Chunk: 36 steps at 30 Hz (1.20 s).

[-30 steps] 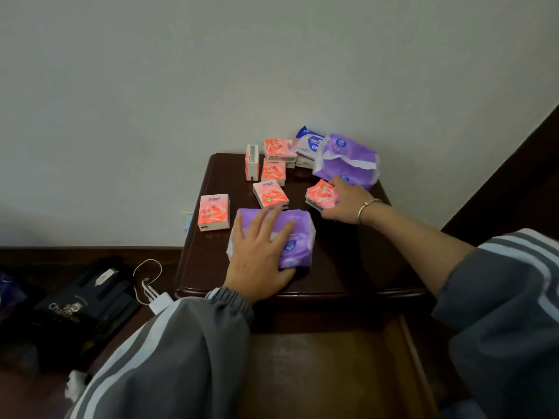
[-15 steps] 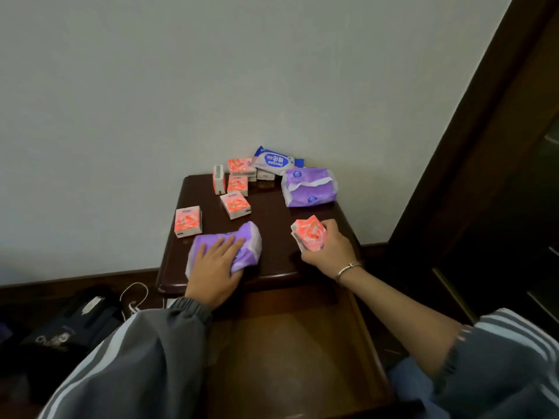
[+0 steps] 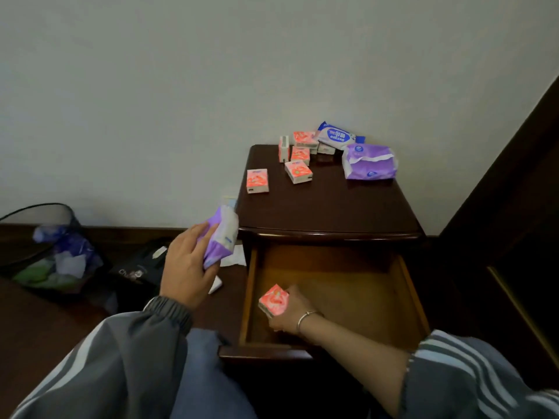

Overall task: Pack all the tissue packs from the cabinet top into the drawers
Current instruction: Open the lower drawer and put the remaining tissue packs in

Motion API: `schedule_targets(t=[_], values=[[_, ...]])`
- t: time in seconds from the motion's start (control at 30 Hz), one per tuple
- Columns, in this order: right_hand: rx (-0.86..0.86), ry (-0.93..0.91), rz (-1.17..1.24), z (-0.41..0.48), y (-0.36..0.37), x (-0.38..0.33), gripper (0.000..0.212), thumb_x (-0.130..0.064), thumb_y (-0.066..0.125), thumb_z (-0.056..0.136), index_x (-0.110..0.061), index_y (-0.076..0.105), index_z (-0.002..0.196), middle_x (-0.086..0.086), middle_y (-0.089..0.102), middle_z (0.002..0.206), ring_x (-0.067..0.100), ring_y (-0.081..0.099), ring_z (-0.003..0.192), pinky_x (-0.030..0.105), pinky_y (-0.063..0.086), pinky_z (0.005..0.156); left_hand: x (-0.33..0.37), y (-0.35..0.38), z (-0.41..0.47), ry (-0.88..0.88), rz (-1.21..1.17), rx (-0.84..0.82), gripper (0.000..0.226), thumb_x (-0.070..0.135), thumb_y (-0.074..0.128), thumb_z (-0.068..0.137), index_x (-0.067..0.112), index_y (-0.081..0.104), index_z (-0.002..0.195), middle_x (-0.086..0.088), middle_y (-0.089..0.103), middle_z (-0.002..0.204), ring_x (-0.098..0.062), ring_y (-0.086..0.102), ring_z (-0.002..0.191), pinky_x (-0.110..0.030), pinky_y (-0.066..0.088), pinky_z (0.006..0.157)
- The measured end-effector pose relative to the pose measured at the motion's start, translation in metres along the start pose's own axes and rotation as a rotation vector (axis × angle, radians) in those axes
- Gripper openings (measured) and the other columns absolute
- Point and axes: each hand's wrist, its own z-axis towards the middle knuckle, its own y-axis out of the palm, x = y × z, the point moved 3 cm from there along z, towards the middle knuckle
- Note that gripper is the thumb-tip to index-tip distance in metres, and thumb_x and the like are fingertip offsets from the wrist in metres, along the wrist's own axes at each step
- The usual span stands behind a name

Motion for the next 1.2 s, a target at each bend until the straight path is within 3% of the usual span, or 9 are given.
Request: schedule_targets(t=[0.13, 0.23, 0.37, 0.5, 0.7, 0.8, 1.03, 1.13, 1.2], values=[[-0.115, 0.052, -0.196, 0.002, 0.015, -0.011, 0.104, -0.043, 0.075, 0.071, -0.011, 0.012, 0.146, 0.012, 0.04, 0.142, 0.028, 0.046, 0.126, 0.037, 0.041, 0.104, -0.014, 0.0, -0.023, -0.098, 0.023, -0.04, 0.053, 0.023, 0.061, 0.073, 0.001, 0.06, 0.121, -0.02, 0.06, 0.119, -0.041, 0.056, 0.109, -0.062, 0.035, 0.099], [-0.078, 0.117, -0.13, 0.001, -0.002, -0.01, 0.088, -0.061, 0.068, 0.07, -0.013, 0.036, 0.136, 0.007, 0.052, 0.126, 0.024, 0.054, 0.112, 0.033, 0.046, 0.09, -0.021, 0.004, -0.031, -0.143, -0.009, -0.036, 0.05, 0.032, 0.053, 0.079, 0.003, 0.061, 0.119, -0.019, 0.06, 0.116, -0.039, 0.056, 0.106, -0.06, 0.04, 0.095], [0.029, 0.116, -0.091, 0.006, -0.017, 0.006, 0.061, -0.042, 0.063, 0.084, -0.006, 0.044, 0.129, 0.011, 0.058, 0.126, 0.024, 0.059, 0.109, 0.034, 0.051, 0.086, -0.017, 0.013, -0.034, -0.193, -0.081, -0.033, 0.047, 0.028, 0.059, 0.077, 0.003, 0.062, 0.116, -0.018, 0.062, 0.112, -0.037, 0.058, 0.102, -0.06, 0.044, 0.091], [0.0, 0.097, 0.117, -0.001, 0.001, 0.006, 0.023, -0.028, 0.052, 0.094, -0.008, 0.064, 0.092, 0.011, 0.069, 0.092, 0.023, 0.066, 0.08, 0.036, 0.054, 0.074, -0.013, 0.018, -0.032, -0.179, -0.111, -0.019, 0.045, 0.027, 0.06, 0.076, 0.004, 0.062, 0.115, -0.017, 0.061, 0.113, -0.036, 0.057, 0.105, -0.062, 0.042, 0.094], [-0.141, 0.104, 0.064, -0.014, 0.019, -0.015, 0.028, -0.013, 0.038, 0.096, -0.01, 0.061, 0.111, 0.006, 0.064, 0.092, 0.015, 0.056, 0.071, 0.02, 0.046, 0.059, -0.019, 0.019, -0.031, -0.224, -0.141, -0.027, 0.047, 0.03, 0.055, 0.079, 0.002, 0.062, 0.115, -0.019, 0.06, 0.115, -0.037, 0.056, 0.108, -0.058, 0.039, 0.098], [-0.214, 0.199, 0.19, -0.019, 0.005, -0.012, 0.016, -0.018, 0.048, 0.093, -0.011, 0.063, 0.091, 0.004, 0.057, 0.069, 0.012, 0.048, 0.049, 0.015, 0.033, 0.037, -0.02, 0.018, -0.032, -0.227, -0.144, -0.033, 0.049, 0.033, 0.054, 0.08, 0.002, 0.062, 0.117, -0.018, 0.06, 0.116, -0.035, 0.056, 0.109, -0.053, 0.04, 0.097], [-0.133, 0.145, 0.127, -0.02, 0.01, -0.009, 0.039, -0.009, 0.053, 0.089, -0.016, 0.051, 0.051, -0.004, 0.049, 0.041, 0.011, 0.043, 0.041, 0.021, 0.032, 0.04, -0.008, 0.018, -0.034, -0.183, -0.146, -0.032, 0.048, 0.021, 0.073, 0.079, 0.004, 0.059, 0.122, -0.017, 0.058, 0.119, -0.034, 0.052, 0.113, -0.05, 0.038, 0.098], [-0.081, 0.095, 0.0, -0.014, -0.001, -0.012, 0.028, -0.029, 0.054, 0.092, -0.015, 0.059, 0.069, 0.0, 0.06, 0.064, 0.013, 0.054, 0.058, 0.023, 0.042, 0.055, 0.0, 0.016, -0.031, -0.155, -0.14, -0.039, 0.05, 0.017, 0.075, 0.077, 0.002, 0.058, 0.122, -0.018, 0.059, 0.119, -0.034, 0.053, 0.113, -0.051, 0.041, 0.098], [0.012, 0.03, -0.065, -0.009, -0.007, -0.017, 0.035, -0.036, 0.046, 0.096, -0.008, 0.062, 0.109, 0.012, 0.063, 0.11, 0.024, 0.06, 0.099, 0.032, 0.044, 0.086, 0.005, 0.014, -0.03, -0.136, -0.13, -0.034, 0.048, 0.017, 0.073, 0.079, 0.001, 0.059, 0.122, -0.018, 0.059, 0.119, -0.034, 0.054, 0.112, -0.051, 0.043, 0.097]])
